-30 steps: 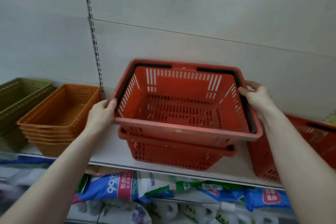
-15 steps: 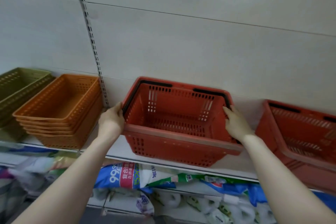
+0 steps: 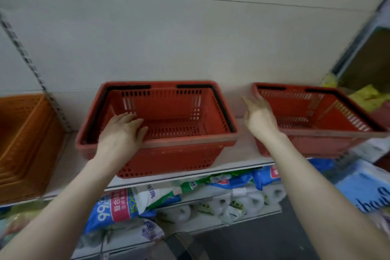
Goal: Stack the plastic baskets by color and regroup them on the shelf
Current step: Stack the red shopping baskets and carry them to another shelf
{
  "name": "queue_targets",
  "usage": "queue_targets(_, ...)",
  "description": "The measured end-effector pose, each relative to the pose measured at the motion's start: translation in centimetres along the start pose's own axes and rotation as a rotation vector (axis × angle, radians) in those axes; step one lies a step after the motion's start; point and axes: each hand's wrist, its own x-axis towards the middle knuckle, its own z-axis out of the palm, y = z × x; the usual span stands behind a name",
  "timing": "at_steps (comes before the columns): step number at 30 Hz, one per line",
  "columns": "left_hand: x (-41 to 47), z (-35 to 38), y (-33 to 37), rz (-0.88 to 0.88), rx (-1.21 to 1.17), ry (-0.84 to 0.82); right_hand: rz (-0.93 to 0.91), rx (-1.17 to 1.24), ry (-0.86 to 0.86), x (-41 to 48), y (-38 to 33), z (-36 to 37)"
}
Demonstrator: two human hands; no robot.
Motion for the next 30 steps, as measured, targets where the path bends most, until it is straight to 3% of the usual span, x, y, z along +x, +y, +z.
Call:
queue_targets(3, 1.4, 1.0, 6.4, 0.079, -0.102, -0.057, 0.066, -0.096, 0.107, -1.3, 4.5, -2.7)
queue_targets(9, 7.4, 5.5, 21.2, 0.316, -0.187, -0.120, 0.298, -0.280, 0.102, -1.1, 20.0, -8.1)
queue_targets(15, 13.1, 12.4, 34.2, 0.176, -0.261, -0.310, 0.458, -0.439, -0.061, 0.2, 33.5, -10.6)
queue_targets(18, 14.1, 16.5, 37.1, 0.038, -0.395, -0.350, 0.560, -0.432, -0.147, 1.2, 38.5, -9.9)
queue_targets(24, 13.5, 19.5, 39.1, -0.201, -0.426, -0.403, 0.735, -0.151, -0.217, 2.2, 43.5, -7.1)
queue_targets(30, 12.9, 16.8, 37.9, -0.192, -0.500, -0.310, 0.802, -0.048, -0.204, 1.6, 44.1, -8.0)
